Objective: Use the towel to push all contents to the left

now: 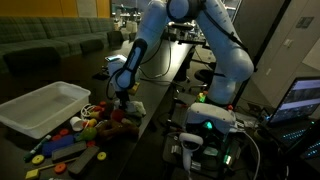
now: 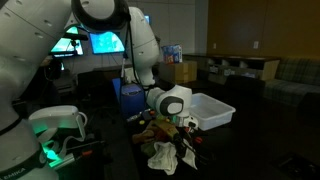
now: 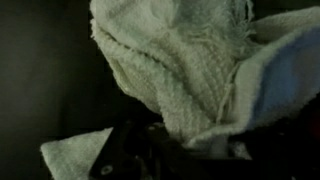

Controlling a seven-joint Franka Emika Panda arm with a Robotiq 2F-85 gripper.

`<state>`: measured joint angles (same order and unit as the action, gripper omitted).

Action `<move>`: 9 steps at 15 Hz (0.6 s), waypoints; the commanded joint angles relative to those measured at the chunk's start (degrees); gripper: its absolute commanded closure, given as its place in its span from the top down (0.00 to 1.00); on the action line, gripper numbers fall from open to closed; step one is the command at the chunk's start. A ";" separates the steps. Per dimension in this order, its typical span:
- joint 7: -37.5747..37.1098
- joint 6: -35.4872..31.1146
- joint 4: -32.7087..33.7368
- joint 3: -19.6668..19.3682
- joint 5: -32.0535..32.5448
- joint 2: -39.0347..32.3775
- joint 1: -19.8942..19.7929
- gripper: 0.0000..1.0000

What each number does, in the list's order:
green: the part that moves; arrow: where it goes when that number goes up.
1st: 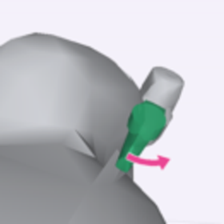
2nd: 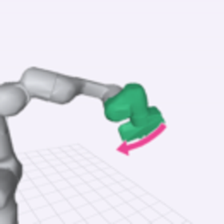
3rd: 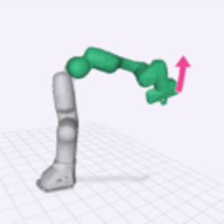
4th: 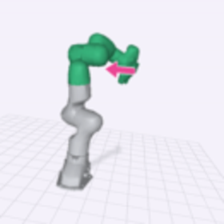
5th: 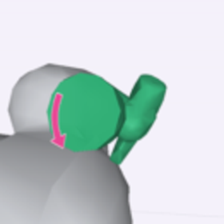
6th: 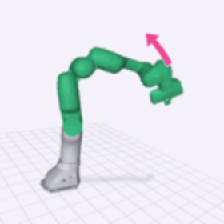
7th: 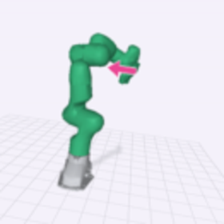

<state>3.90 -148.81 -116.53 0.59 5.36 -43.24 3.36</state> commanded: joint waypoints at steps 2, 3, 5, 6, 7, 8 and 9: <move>0.44 4.11 2.04 2.33 -0.08 -1.42 1.30 0.01; 0.46 4.73 2.44 2.89 -0.39 -1.62 1.37 0.01; 0.50 5.76 3.07 3.73 -0.68 -1.84 1.52 0.01; 0.52 6.36 3.60 4.22 -0.91 -2.17 1.56 0.01; 0.53 6.79 3.74 4.54 -0.99 -2.18 1.58 0.01; 0.68 7.58 4.26 5.08 -1.30 -2.45 1.47 0.01; 0.92 8.32 4.46 5.57 -1.61 -2.44 1.30 0.01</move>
<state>3.90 -143.01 -114.74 4.68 5.26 -43.83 4.60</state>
